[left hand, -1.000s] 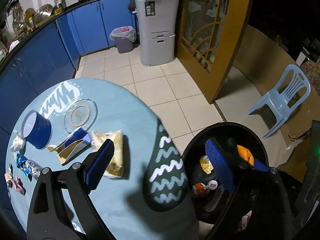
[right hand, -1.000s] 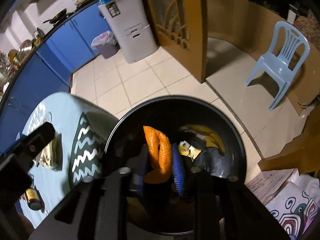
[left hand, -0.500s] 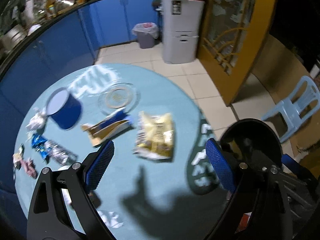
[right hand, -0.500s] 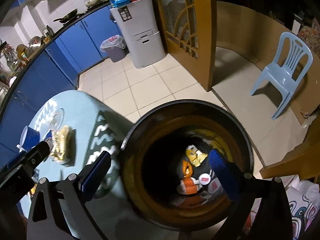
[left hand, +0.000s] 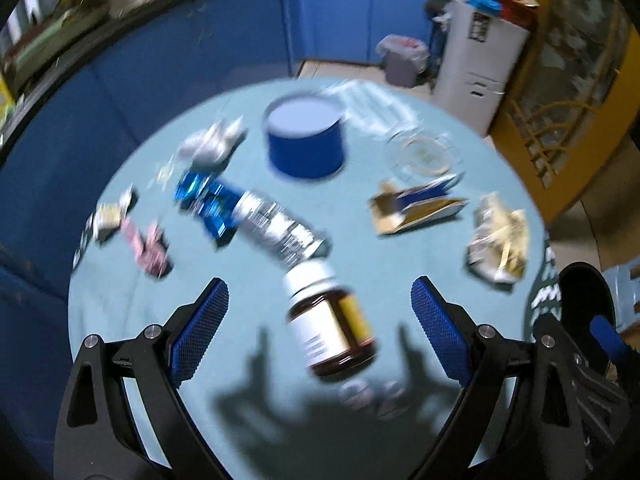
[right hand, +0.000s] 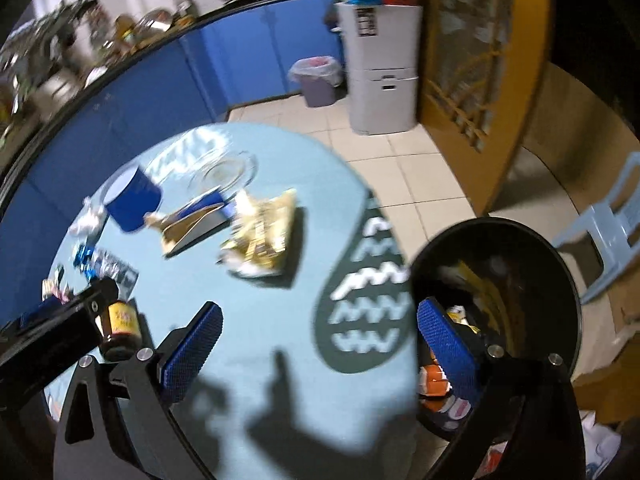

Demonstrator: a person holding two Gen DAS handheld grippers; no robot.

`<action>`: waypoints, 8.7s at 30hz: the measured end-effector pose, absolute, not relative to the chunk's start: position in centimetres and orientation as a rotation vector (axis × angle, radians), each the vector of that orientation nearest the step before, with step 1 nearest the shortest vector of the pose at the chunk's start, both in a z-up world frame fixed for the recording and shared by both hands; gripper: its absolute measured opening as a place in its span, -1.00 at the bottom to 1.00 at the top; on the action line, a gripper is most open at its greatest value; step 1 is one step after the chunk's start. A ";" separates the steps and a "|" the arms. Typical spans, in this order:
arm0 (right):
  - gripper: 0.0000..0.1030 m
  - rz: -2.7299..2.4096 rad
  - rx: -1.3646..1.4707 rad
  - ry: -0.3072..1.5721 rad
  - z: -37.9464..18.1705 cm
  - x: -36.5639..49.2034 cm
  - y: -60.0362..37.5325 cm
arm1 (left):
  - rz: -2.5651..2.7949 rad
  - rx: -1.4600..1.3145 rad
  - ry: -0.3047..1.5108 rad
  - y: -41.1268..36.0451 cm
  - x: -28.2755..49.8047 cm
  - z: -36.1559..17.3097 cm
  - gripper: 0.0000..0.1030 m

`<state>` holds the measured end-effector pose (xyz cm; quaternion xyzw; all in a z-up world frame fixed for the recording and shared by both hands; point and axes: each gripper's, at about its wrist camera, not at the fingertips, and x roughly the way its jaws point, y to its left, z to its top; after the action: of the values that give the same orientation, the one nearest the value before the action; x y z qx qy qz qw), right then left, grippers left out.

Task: Collect trash
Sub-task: 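Grasp the cream snack bag with the right tool while the left tool grasps the brown medicine bottle, then lower the cream snack bag into the black bin and open the right tool, then grasp the pink wrapper with the left tool while the right tool grasps the tan paper packet, then carry the pink wrapper and tan paper packet over the black bin with both tools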

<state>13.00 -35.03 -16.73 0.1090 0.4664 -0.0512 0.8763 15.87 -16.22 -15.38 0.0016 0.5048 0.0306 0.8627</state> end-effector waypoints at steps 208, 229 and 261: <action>-0.93 0.079 0.080 1.030 -19.0 23.3 -25.6 | 0.221 -0.126 1.044 -3.8 22.1 -18.8 -0.54; -0.93 0.091 0.082 0.936 -14.7 18.4 -25.1 | 0.157 -0.127 0.942 -3.4 17.4 -14.0 -0.55; -0.93 -0.085 0.063 0.906 -12.7 12.6 -31.0 | 0.072 0.255 0.641 -16.3 13.0 -10.8 -0.55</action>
<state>12.58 -31.03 -12.71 0.0306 0.4372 -0.0411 0.8979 13.00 -16.35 -10.79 0.1252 0.3142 0.0355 0.9404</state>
